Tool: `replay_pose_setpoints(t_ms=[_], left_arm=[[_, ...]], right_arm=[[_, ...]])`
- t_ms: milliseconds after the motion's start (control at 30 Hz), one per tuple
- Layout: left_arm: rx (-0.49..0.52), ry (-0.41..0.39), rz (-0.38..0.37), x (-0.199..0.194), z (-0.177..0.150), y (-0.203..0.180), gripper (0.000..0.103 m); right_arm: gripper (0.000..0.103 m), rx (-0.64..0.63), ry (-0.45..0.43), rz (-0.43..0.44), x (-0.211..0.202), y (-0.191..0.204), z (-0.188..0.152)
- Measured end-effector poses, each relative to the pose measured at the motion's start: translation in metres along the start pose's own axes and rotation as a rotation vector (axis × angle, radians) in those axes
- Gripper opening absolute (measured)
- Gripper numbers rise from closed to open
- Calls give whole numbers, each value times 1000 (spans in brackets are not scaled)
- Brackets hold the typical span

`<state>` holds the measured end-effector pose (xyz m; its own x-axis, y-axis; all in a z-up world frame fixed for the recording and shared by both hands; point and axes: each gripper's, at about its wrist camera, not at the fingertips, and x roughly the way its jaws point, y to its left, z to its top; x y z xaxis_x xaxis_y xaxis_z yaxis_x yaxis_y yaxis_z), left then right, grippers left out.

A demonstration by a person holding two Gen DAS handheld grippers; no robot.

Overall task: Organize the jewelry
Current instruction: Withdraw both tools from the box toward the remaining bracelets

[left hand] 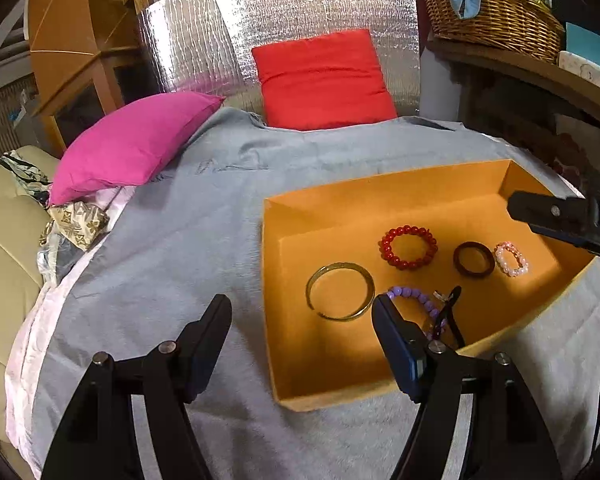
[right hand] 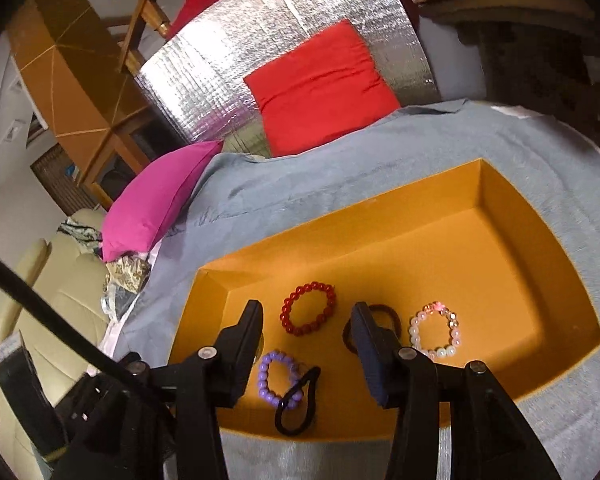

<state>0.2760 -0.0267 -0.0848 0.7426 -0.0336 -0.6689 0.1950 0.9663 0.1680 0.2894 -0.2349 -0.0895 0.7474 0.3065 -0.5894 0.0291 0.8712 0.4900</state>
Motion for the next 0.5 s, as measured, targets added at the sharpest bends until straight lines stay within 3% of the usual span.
replay_pose_setpoints(t_ms=[500], left_arm=[[25, -5, 38, -28, -33, 18, 73]], right_arm=[[49, -67, 7, -43, -62, -7, -63]])
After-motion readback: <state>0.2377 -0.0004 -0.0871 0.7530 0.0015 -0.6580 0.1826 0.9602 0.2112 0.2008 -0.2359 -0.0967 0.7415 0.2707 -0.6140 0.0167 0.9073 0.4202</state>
